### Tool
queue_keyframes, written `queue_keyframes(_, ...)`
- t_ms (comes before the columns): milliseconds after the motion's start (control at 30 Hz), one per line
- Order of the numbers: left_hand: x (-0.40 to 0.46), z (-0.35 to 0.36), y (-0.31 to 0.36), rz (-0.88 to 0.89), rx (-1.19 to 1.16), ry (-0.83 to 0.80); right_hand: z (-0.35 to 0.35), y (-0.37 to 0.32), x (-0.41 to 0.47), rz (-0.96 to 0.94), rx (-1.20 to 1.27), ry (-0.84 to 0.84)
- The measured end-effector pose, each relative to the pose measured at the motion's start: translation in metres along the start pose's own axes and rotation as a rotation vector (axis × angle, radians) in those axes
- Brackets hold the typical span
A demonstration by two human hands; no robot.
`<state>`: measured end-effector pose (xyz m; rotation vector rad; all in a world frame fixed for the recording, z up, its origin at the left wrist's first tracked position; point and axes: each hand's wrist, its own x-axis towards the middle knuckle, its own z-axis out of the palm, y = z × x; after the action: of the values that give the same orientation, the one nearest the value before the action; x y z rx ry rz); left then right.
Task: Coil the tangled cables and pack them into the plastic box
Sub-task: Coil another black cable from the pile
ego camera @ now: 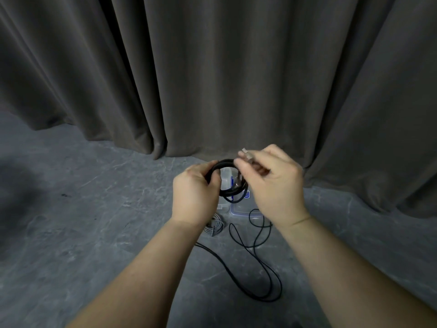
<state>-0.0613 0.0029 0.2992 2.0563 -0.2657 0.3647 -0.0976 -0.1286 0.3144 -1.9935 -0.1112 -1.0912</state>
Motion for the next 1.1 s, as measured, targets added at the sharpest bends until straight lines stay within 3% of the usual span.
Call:
queue_keyframes(167,0.006,-0.007,0.0,-0.072,-0.046,0.038,-0.016,-0.002,0.017,0.588,0.56,0.082)
queue_keyframes(300,0.009,-0.007,0.003,-0.201,-0.21,-0.013,-0.026,0.003,0.021,0.818,0.799,0.067)
queue_keyframes(433,0.012,-0.011,0.008,-0.473,-0.623,-0.182,-0.031,0.013,0.021,0.994,0.821,0.056)
queue_keyframes(500,0.012,-0.013,0.012,-0.547,-0.784,-0.221,-0.028,0.019,0.017,0.925,0.644,0.029)
queue_keyframes(600,0.013,-0.014,0.016,-0.59,-0.927,-0.253,-0.023,0.024,0.013,0.668,0.215,-0.06)
queue_keyframes(700,0.01,-0.011,0.021,-0.599,-1.015,-0.309,-0.017,0.027,0.01,0.525,0.032,-0.166)
queue_keyframes(1100,0.003,0.001,0.021,-0.612,-0.996,-0.303,-0.018,0.016,0.01,0.517,0.314,-0.28)
